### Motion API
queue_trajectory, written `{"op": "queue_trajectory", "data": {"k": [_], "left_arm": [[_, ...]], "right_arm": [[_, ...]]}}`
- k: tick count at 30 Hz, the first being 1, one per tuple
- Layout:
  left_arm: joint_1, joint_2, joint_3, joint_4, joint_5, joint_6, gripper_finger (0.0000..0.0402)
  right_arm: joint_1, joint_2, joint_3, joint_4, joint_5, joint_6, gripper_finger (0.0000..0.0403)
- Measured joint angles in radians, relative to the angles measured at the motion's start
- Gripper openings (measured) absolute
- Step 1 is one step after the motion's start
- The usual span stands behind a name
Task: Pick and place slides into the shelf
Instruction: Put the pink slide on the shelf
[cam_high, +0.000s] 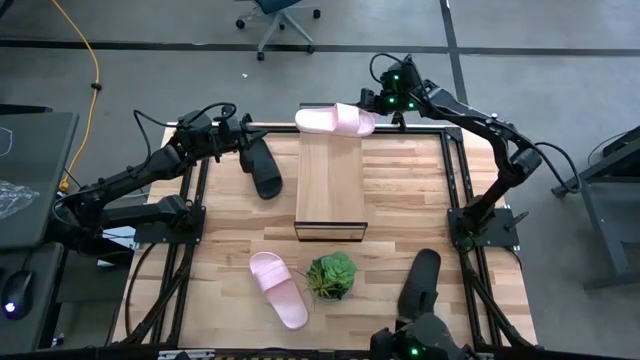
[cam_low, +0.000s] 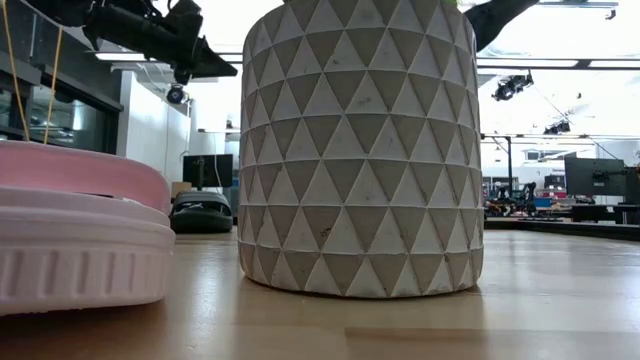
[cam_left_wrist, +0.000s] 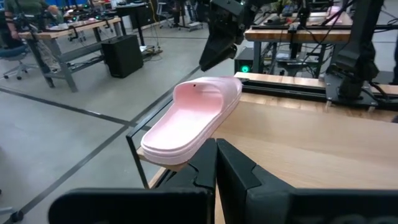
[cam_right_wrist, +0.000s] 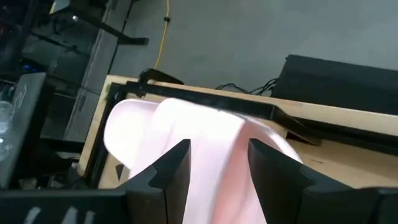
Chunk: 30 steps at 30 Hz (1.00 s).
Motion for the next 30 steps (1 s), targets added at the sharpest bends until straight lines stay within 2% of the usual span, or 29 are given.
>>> {"op": "queue_trajectory", "data": {"k": [4, 13, 21, 30], "left_arm": [[0.000, 0.000, 0.000, -0.001, 0.032, -0.001, 0.0001], [0.000, -0.001, 0.000, -0.071, 0.121, -0.026, 0.0001], [0.000, -0.003, 0.000, -0.080, 0.208, 0.007, 0.0001], [0.000, -0.003, 0.000, -0.077, 0.335, 0.000, 0.0000]], "right_arm": [[-0.005, -0.061, 0.000, -0.040, 0.024, -0.033, 0.0151], [0.027, -0.232, -0.026, -0.279, 0.076, -0.111, 0.0151], [0.133, -0.354, -0.162, -0.272, 0.154, -0.056, 0.0151], [0.239, -0.466, -0.249, -0.274, 0.159, -0.004, 0.0151]]}}
